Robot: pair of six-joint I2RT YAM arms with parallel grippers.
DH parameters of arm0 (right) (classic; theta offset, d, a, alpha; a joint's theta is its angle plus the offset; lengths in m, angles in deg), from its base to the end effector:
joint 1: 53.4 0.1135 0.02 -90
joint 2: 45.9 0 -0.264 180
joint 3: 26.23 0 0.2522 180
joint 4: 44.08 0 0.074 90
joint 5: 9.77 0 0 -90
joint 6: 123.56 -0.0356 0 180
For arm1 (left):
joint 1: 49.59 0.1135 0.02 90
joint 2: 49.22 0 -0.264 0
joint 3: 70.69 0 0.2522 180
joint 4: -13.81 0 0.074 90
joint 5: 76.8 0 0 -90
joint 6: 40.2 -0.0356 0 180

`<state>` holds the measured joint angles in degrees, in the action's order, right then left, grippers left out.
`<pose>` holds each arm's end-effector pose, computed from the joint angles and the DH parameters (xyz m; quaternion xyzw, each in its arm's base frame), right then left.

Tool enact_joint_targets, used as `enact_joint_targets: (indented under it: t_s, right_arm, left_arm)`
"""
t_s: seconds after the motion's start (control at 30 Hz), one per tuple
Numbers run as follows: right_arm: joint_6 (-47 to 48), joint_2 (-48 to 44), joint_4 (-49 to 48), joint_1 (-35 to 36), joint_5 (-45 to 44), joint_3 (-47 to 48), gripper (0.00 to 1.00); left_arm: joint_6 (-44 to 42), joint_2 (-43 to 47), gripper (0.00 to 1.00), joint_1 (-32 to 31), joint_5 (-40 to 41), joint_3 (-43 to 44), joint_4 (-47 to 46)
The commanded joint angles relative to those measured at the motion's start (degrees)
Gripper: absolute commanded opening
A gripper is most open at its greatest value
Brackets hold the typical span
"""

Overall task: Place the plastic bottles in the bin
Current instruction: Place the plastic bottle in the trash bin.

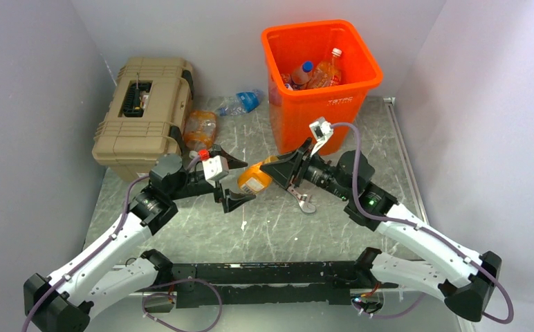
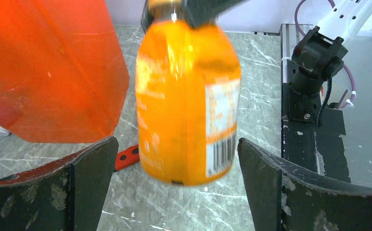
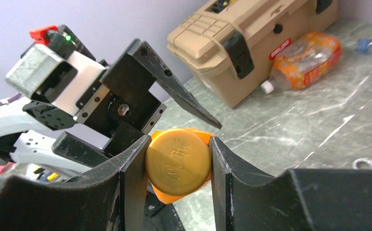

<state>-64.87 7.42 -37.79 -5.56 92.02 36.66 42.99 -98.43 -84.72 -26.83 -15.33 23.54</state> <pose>0.1420 0.1677 0.3734 -0.1721 0.6651 0.5151 0.5125 0.1499 -0.1334 0.3341 0.4639 0.5556 -0.3993 0.5627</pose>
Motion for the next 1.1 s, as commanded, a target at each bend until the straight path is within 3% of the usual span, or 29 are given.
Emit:
enact_joint_targets:
  t_s: [0.0,0.3,0.5,0.8,0.9,1.07]
  right_arm:
    - [8.0,-3.2,4.1,0.3,-4.7,7.1,0.00]
    - [21.9,-3.7,12.3,0.2,-21.8,19.5,0.00]
    - [26.1,0.1,2.6,0.2,-39.3,23.0,0.00]
    - [38.8,12.3,-9.6,-1.8,-46.9,34.9,0.00]
    - [42.4,16.8,-9.2,-4.7,-47.2,38.7,0.00]
    - [34.8,23.3,-1.1,-16.9,-44.7,45.3,0.00]
  left_arm:
    - [0.0,1.2,0.99,-0.2,0.4,1.4,-2.7]
    - [-0.2,3.3,1.00,-0.2,5.4,1.1,-3.4]
    - [-0.6,3.6,1.00,-0.2,11.3,1.3,-2.7]
    - [-1.4,5.3,1.00,-0.2,18.1,0.1,-3.8]
    - [-1.6,5.5,0.99,-0.2,19.6,0.0,-3.9]
    - [-2.4,4.8,0.99,-0.2,21.5,-0.3,-3.7]
